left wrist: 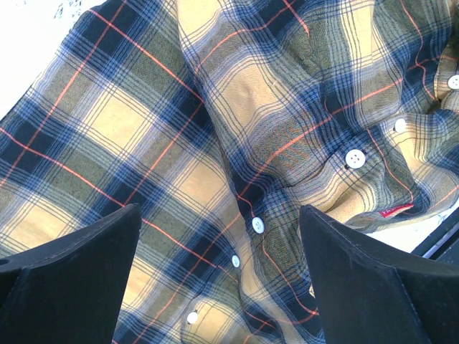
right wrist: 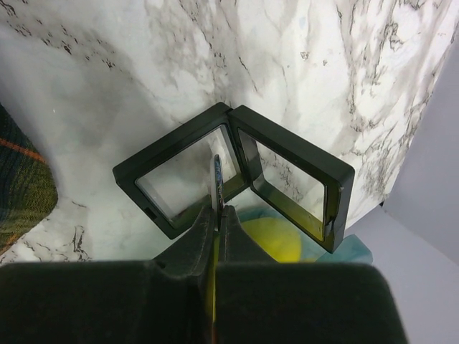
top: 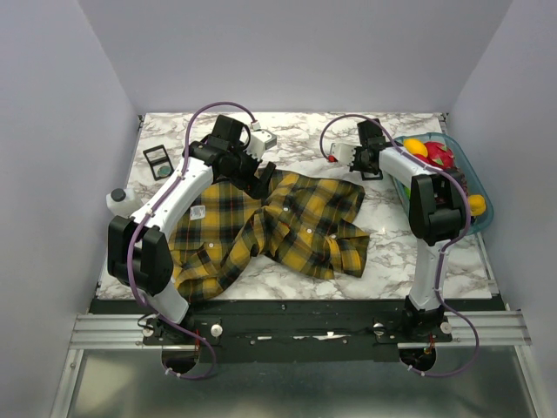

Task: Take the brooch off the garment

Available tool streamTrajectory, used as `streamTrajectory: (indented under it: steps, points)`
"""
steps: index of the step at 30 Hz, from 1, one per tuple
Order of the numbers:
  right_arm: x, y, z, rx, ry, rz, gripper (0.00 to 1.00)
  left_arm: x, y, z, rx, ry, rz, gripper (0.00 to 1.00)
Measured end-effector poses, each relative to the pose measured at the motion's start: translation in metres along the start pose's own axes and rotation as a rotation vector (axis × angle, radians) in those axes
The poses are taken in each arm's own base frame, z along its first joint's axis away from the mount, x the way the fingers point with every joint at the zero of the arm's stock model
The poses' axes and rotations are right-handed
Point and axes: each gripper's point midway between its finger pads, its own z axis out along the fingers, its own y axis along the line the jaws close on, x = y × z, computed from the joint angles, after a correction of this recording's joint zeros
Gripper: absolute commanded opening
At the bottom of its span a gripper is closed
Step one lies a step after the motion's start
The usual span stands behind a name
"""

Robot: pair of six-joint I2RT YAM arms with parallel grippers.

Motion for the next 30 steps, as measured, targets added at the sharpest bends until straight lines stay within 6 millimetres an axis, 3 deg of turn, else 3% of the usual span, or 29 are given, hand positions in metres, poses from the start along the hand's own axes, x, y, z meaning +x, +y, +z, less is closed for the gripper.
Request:
streamTrajectory:
  steps: [15,22,30]
  points:
    - [0.001,-0.015,0.0,0.054,0.013,-0.05,0.06,0.0,0.0,-0.001,0.001,0.001,0.0,0.99]
    - [0.003,-0.006,0.006,0.035,0.021,-0.061,0.08,0.001,0.0,0.0,0.002,0.005,0.0,0.99]
    - [0.006,-0.001,0.009,0.032,0.032,-0.057,0.31,-0.009,0.002,0.0,0.001,-0.001,0.002,0.99]
